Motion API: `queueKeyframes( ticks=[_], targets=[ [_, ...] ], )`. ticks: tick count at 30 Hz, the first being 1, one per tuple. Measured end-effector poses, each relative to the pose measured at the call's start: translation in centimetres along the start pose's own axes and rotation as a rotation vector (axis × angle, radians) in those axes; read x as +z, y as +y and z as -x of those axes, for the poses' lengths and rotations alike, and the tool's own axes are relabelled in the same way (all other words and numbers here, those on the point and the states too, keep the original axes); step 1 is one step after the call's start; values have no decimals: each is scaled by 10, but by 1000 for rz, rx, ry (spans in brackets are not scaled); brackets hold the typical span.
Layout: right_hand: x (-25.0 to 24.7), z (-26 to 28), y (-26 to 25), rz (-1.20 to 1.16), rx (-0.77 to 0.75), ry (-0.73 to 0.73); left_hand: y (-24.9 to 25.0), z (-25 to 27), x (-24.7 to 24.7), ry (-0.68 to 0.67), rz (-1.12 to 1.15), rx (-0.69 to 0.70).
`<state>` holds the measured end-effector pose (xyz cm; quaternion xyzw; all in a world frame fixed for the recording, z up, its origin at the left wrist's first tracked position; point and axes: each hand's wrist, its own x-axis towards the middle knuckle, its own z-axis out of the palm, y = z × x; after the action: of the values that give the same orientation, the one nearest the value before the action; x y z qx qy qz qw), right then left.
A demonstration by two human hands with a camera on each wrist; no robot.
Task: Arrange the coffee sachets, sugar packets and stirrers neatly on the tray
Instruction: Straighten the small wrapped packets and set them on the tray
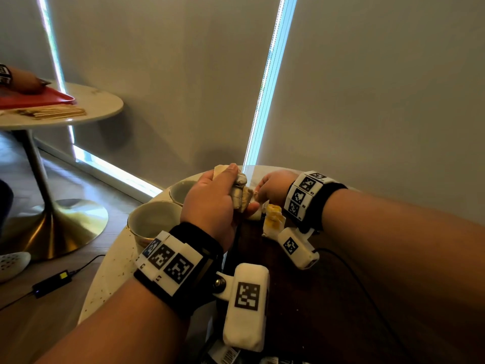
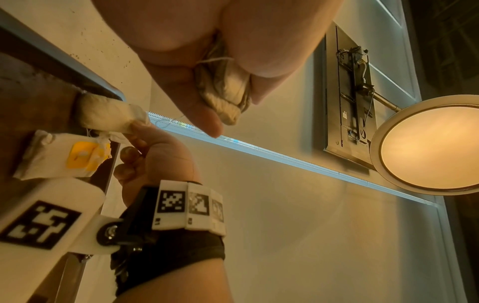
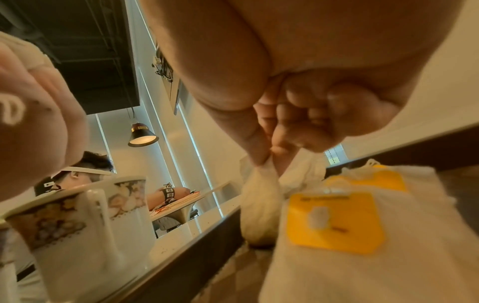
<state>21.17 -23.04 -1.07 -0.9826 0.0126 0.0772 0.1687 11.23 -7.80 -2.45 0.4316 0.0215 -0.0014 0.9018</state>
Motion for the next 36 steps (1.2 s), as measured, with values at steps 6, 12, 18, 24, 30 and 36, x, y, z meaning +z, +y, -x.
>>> queueKeyframes(
  ticks=[6,12,18,24,30,36],
  targets=[
    [3,-3,-3,64,96,62,0,0,0,2,-8,-1],
    [-12,11,-5,-45,-16,134,0,1,1,6,-1,-14],
    [-7,31,-15,287,-65,-65,2,3,0,11,3,-18],
    [6,25,-16,220,-17,-106,3,5,3,7,10,-18],
    [4,27,-17,234,-40,-100,5,5,4,18,45,-81],
    [-11,33,-5,-278,-146,148,5,5,2,21,45,-162]
  ],
)
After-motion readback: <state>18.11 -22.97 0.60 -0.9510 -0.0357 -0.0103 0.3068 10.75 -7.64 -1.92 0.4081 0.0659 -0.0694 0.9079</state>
